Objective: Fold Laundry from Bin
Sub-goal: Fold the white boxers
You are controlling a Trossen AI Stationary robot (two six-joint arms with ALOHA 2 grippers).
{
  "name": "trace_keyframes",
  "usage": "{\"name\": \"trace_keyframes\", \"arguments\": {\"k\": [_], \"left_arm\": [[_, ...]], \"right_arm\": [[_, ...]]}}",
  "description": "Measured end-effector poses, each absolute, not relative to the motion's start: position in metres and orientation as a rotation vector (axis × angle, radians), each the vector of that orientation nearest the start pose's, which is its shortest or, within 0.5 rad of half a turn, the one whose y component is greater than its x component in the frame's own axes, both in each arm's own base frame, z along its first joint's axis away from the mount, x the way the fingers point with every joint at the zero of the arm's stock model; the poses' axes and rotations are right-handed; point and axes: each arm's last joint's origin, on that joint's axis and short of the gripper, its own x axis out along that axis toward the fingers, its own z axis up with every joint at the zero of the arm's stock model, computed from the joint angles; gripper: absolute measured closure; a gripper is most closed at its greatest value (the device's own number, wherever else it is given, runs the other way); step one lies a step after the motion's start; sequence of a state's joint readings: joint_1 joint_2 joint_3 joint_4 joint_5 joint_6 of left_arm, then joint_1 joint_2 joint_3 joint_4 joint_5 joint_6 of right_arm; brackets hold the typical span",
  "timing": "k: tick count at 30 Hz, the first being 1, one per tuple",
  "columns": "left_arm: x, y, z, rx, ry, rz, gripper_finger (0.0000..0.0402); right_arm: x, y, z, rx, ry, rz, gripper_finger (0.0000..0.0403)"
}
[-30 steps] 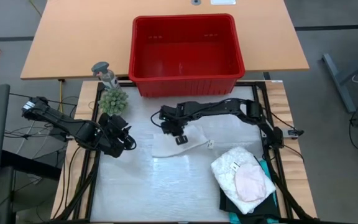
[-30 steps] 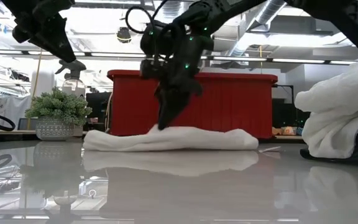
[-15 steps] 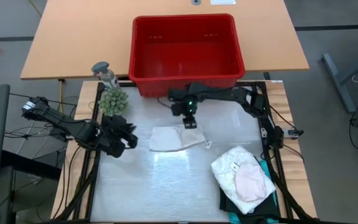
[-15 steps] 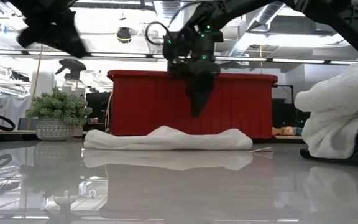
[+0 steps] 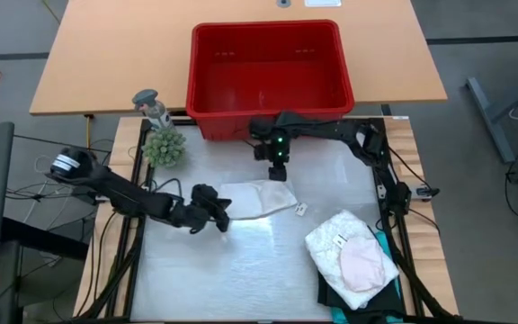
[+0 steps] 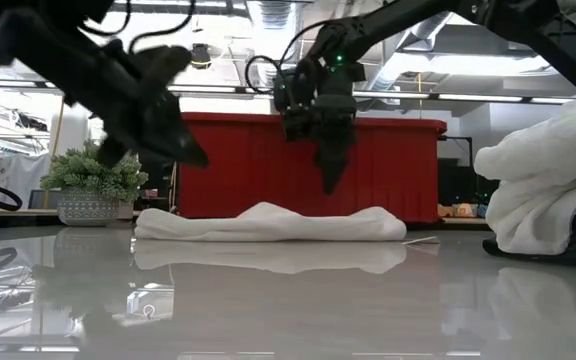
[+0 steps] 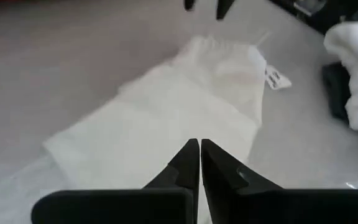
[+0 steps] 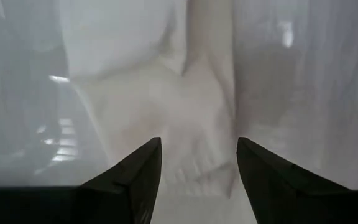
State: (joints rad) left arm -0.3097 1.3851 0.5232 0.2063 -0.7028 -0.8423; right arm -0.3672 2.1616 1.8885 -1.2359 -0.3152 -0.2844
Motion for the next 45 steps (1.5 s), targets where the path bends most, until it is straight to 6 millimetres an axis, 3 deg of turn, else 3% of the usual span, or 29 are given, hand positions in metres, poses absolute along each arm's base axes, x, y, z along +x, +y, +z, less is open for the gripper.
{"name": "trace_keyframes", "arguments": {"k": [6,10,14,21,24,32,45], "left_arm": [[0.255,-0.053,0.137,-0.495,0.413,0.596,0.0401],[0.257,-0.049,0.128,-0.491,0.439,0.623,0.0401],[0.258,-0.046,0.127,-0.501,0.445,0.626,0.0401],[0.259,-0.041,0.127,-0.499,0.447,0.644,0.0401],[0.259,-0.039,0.127,-0.5,0.446,0.65,0.0401],[0.258,-0.038,0.126,-0.487,0.456,0.657,0.0401],[0.269,-0.042,0.086,-0.576,0.487,0.685,0.0402]], "right_arm": [[0.409,-0.136,0.213,0.141,1.367,0.152,0.0177],[0.403,-0.138,0.197,0.112,1.413,0.129,0.019],[0.397,-0.136,0.18,0.121,1.455,0.138,0.0204],[0.398,-0.133,0.171,0.099,1.441,0.158,0.0225],[0.398,-0.13,0.171,0.072,1.447,0.152,0.0254],[0.399,-0.13,0.171,0.067,1.442,0.155,0.0385],[0.382,-0.127,0.203,0.064,1.486,0.079,0.0385]]}}
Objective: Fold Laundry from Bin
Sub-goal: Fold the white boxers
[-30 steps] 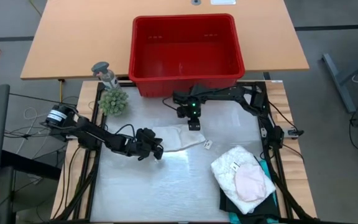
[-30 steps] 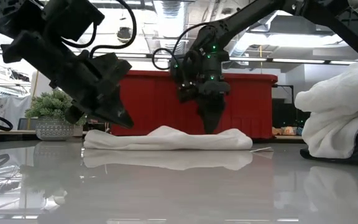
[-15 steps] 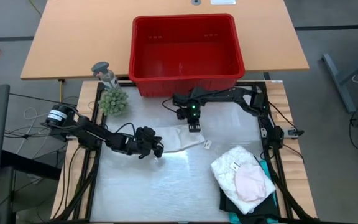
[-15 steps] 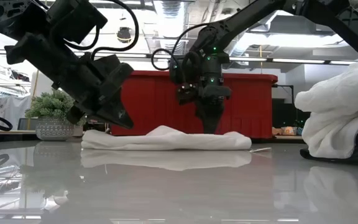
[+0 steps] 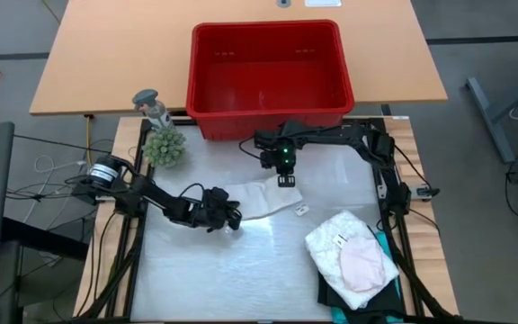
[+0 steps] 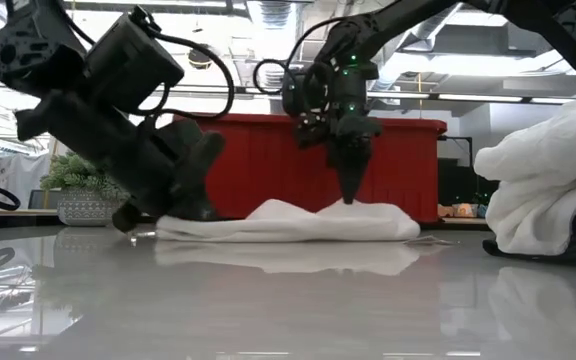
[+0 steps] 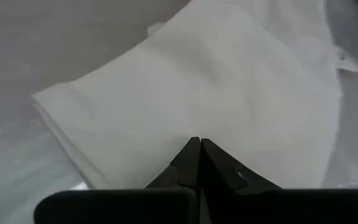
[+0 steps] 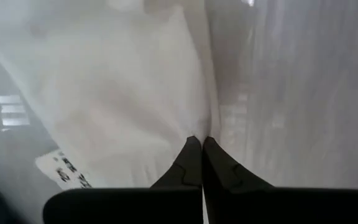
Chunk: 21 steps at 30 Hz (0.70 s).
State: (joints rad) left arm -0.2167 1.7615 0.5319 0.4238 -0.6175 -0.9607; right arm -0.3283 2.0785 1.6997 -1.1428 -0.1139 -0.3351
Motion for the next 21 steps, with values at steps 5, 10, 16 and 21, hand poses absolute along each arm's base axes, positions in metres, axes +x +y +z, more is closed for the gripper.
{"name": "trace_keyframes", "arguments": {"k": [5,10,16,21], "left_arm": [[0.271,-0.043,0.083,-0.595,0.482,0.678,0.0401],[0.27,-0.043,0.083,-0.6,0.486,0.675,0.0401],[0.27,-0.043,0.083,-0.605,0.489,0.673,0.0401],[0.27,-0.043,0.083,-0.613,0.488,0.672,0.0401]], "right_arm": [[0.373,-0.126,0.196,0.061,1.596,0.02,0.0384],[0.366,-0.124,0.192,0.079,1.666,0.001,0.0384],[0.362,-0.126,0.192,0.091,1.709,-0.031,0.0381],[0.361,-0.13,0.192,0.088,1.712,-0.06,0.0353]]}}
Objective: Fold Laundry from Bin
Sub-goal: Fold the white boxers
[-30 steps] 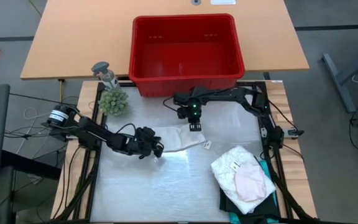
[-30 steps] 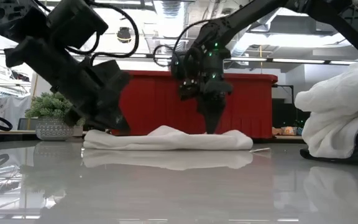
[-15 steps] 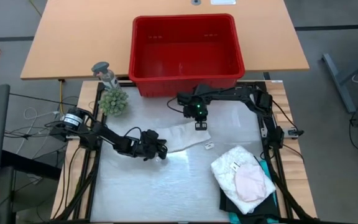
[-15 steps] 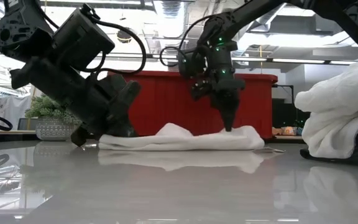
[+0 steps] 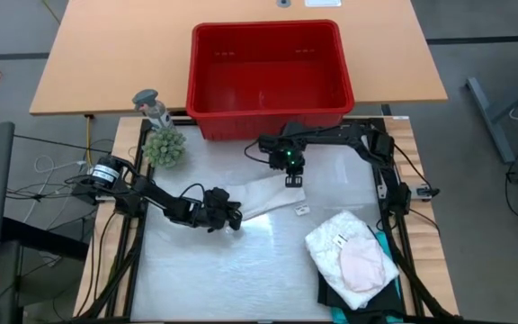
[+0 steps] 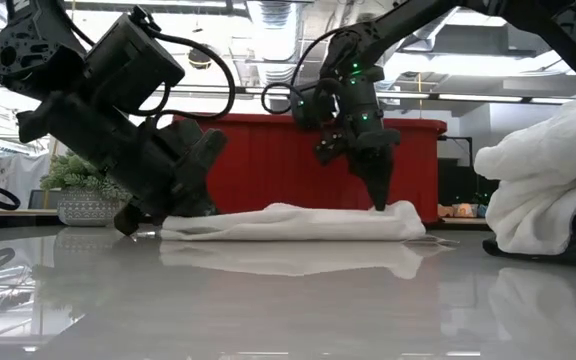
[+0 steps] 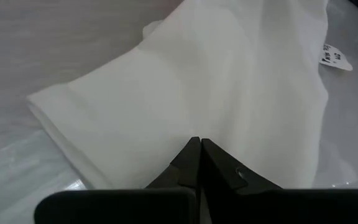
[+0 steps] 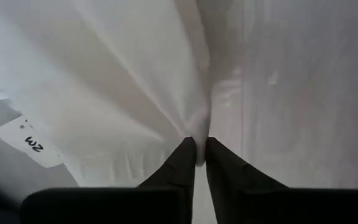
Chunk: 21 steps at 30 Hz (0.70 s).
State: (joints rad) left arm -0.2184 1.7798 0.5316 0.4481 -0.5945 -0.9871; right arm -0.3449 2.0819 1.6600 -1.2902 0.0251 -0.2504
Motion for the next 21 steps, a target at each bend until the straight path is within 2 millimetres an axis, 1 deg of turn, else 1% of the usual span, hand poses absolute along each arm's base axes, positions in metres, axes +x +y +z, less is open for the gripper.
{"name": "trace_keyframes", "arguments": {"k": [5,7,9,12,15,18,21], "left_arm": [[0.271,-0.044,0.085,-0.627,0.478,0.651,0.0401],[0.271,-0.044,0.089,-0.643,0.465,0.639,0.0402],[0.272,-0.045,0.096,-0.664,0.444,0.619,0.0402],[0.272,-0.043,0.106,-0.64,0.427,0.599,0.0402],[0.272,-0.038,0.123,-0.637,0.365,0.594,0.0402],[0.27,-0.033,0.141,-0.619,0.304,0.591,0.0402],[0.268,-0.022,0.165,-0.592,0.203,0.594,0.0401]], "right_arm": [[0.356,-0.141,0.194,0.119,1.714,-0.088,0.032],[0.351,-0.146,0.201,0.134,1.698,-0.11,0.0308],[0.346,-0.15,0.214,0.136,1.653,-0.135,0.0297],[0.336,-0.157,0.238,0.134,1.565,-0.17,0.0289],[0.323,-0.157,0.265,0.186,1.468,-0.115,0.0287],[0.309,-0.148,0.293,0.254,1.365,-0.037,0.0287],[0.296,-0.127,0.318,0.305,1.275,-0.005,0.0287]]}}
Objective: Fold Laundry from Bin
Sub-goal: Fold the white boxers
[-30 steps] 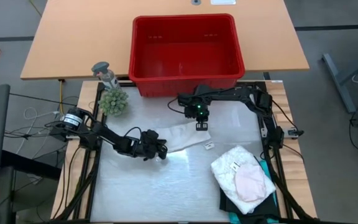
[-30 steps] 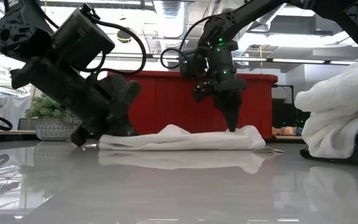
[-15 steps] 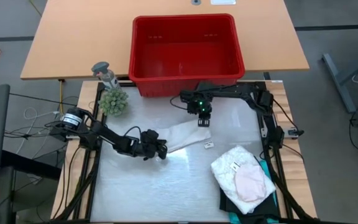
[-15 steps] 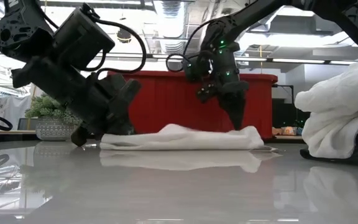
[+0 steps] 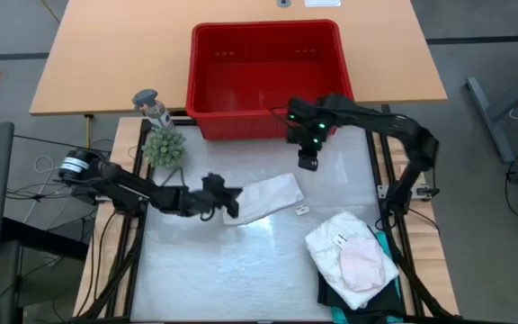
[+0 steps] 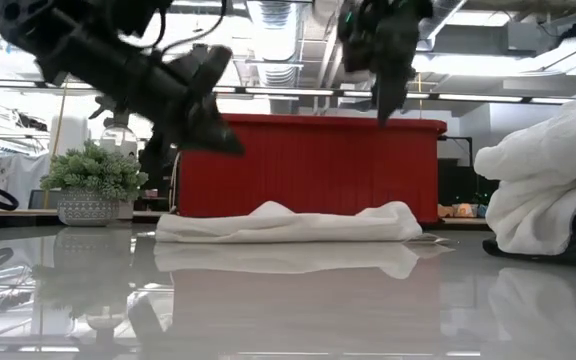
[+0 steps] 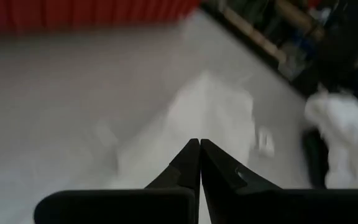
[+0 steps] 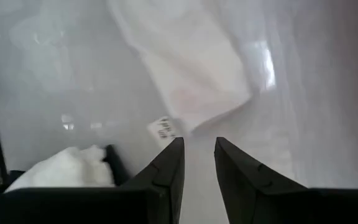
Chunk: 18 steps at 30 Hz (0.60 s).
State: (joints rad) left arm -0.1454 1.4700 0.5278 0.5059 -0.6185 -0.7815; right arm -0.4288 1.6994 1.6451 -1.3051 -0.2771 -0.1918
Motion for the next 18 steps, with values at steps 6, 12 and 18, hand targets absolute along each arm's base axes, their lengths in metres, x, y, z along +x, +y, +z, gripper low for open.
{"name": "trace_keyframes", "arguments": {"k": [6,12,18], "left_arm": [[0.27,0.013,0.196,-0.456,0.136,0.41,0.0401],[0.289,0.058,0.201,-0.36,0.296,0.209,0.0401],[0.32,0.071,0.181,-0.263,0.538,-0.106,0.0401]], "right_arm": [[0.265,-0.066,0.324,0.28,1.11,-0.011,0.0286],[0.248,-0.018,0.299,0.432,0.947,-0.067,0.0286],[0.242,0.01,0.287,0.478,0.946,-0.174,0.0286]]}}
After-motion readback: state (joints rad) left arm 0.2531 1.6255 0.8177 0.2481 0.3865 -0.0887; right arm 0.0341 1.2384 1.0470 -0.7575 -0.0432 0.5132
